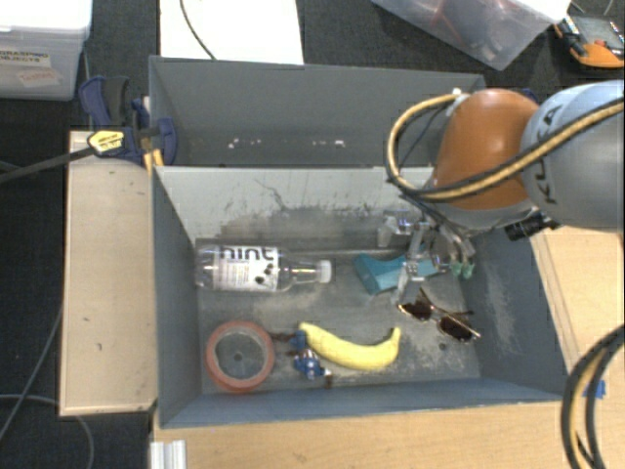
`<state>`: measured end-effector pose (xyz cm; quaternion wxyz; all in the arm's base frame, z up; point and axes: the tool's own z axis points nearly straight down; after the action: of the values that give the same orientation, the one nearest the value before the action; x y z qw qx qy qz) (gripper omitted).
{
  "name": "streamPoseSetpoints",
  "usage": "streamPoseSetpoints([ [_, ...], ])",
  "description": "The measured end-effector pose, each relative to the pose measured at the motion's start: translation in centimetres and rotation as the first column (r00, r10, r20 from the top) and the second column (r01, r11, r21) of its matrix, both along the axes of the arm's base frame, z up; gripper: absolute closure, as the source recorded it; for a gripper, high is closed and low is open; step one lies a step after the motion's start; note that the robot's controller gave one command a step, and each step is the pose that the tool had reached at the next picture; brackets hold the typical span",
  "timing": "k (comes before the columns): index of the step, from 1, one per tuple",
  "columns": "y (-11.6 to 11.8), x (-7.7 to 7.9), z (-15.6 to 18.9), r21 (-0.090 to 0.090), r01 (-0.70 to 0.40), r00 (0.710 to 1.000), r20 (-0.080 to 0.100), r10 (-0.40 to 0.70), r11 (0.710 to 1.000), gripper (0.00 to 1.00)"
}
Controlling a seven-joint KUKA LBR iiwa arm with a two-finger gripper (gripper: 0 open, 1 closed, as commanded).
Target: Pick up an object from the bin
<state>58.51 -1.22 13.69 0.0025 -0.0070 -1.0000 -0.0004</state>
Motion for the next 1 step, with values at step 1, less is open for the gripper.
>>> streamPoseSetpoints([
  [1, -0.01, 0.2, 0.47, 0.0, -0.001, 1.0, 0.008, 0.001, 1.0, 0.0],
])
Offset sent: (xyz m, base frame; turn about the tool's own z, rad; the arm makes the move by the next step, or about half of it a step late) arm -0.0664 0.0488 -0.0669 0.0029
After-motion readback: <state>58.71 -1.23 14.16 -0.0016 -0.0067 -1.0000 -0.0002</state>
